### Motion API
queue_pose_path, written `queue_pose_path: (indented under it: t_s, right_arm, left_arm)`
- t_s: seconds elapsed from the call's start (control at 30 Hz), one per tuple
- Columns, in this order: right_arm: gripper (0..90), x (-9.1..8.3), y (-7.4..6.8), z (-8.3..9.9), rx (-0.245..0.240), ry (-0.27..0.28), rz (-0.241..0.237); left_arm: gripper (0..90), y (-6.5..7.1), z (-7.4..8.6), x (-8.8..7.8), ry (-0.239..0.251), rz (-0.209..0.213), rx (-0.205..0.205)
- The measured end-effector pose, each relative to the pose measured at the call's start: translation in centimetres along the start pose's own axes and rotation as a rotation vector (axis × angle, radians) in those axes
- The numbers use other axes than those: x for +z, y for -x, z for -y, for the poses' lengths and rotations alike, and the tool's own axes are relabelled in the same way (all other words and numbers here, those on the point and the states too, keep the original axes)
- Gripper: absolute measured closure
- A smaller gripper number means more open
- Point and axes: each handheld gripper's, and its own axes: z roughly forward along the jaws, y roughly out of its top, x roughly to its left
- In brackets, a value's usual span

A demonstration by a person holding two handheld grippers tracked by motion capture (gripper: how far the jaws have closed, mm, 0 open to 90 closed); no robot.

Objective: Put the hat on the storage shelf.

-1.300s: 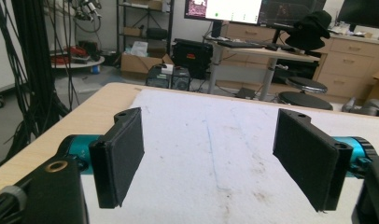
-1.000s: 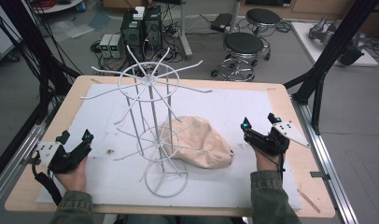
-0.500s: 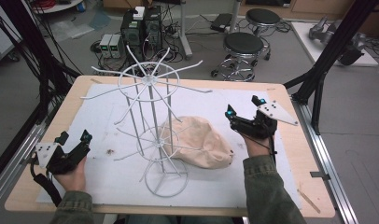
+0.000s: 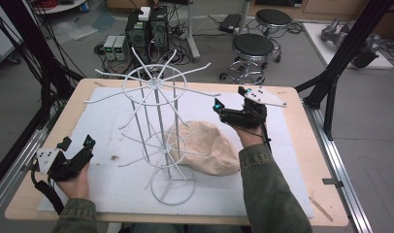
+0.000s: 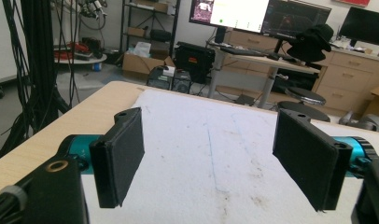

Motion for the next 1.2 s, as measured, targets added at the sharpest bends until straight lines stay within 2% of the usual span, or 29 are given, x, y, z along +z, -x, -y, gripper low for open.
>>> queue_pose_path:
  t_s: [0.03, 0.1, 0.13, 0.43, 0.53, 0.6, 0.63, 0.73, 0.87, 1.0, 1.03, 1.07, 1.1, 1.13, 1.17, 1.2]
  right_arm:
    - [7.7, 0.8, -0.5, 0.0, -0.016, -0.017, -0.013]
    - [7.8, 1.1, -0.7, 0.0, -0.024, -0.027, -0.017]
    - [7.8, 1.7, -1.2, 0.0, -0.047, -0.039, -0.02]
    - [7.7, 4.0, -2.1, 0.8, -0.037, -0.089, -0.056]
    - [7.7, 5.1, -2.2, 1.6, -0.047, -0.143, -0.062]
    - [7.7, 5.4, -2.2, 1.8, -0.049, -0.151, -0.06]
    - [7.7, 5.9, -2.2, 2.3, -0.065, -0.176, -0.07]
    - [7.7, 6.9, -1.7, 3.5, -0.075, -0.23, -0.095]
    - [7.7, 7.7, -1.2, 4.6, -0.056, -0.272, -0.116]
    - [7.7, 8.8, -0.9, 6.0, -0.075, -0.356, -0.118]
    - [7.7, 9.0, -0.9, 6.3, -0.064, -0.379, -0.12]
    - [7.7, 9.0, -0.9, 6.3, -0.064, -0.379, -0.12]
    - [7.7, 9.2, -0.8, 6.6, -0.057, -0.405, -0.125]
    - [7.7, 9.5, -0.5, 7.3, -0.075, -0.461, -0.129]
    - [7.7, 9.5, -0.5, 7.3, -0.075, -0.461, -0.129]
    - [7.7, 9.6, -0.3, 7.7, -0.075, -0.496, -0.128]
  left_arm:
    - [25.0, 0.0, 0.0, 0.0, -0.001, 0.001, 0.001]
    - [25.0, 0.0, 0.0, 0.0, -0.001, 0.002, -0.002]
    - [24.9, -0.1, 0.0, 0.1, 0.0, 0.001, -0.004]
    - [25.0, -0.2, -0.1, 0.0, 0.004, 0.002, -0.011]
    - [25.0, -0.2, -0.1, 0.0, 0.006, 0.0, -0.013]
    - [25.0, -0.3, -0.1, 0.0, 0.006, 0.001, -0.017]
    - [25.0, -0.3, -0.1, 0.0, 0.007, -0.001, -0.017]
    - [25.0, -0.3, -0.2, -0.1, 0.011, -0.004, -0.021]
    - [25.0, -0.4, -0.3, -0.2, 0.017, -0.001, -0.022]
    - [25.0, -0.4, -0.3, -0.1, 0.014, 0.001, -0.032]
    - [25.0, -0.4, -0.3, -0.1, 0.014, 0.001, -0.032]
    - [25.0, -0.4, -0.3, -0.1, 0.016, 0.002, -0.035]
    - [25.0, -0.4, -0.3, -0.2, 0.019, 0.005, -0.041]
    - [25.0, -0.4, -0.3, -0.2, 0.021, 0.006, -0.045]
    - [25.0, -0.4, -0.3, -0.2, 0.021, 0.006, -0.045]
    - [25.0, -0.5, -0.3, -0.2, 0.019, 0.007, -0.048]
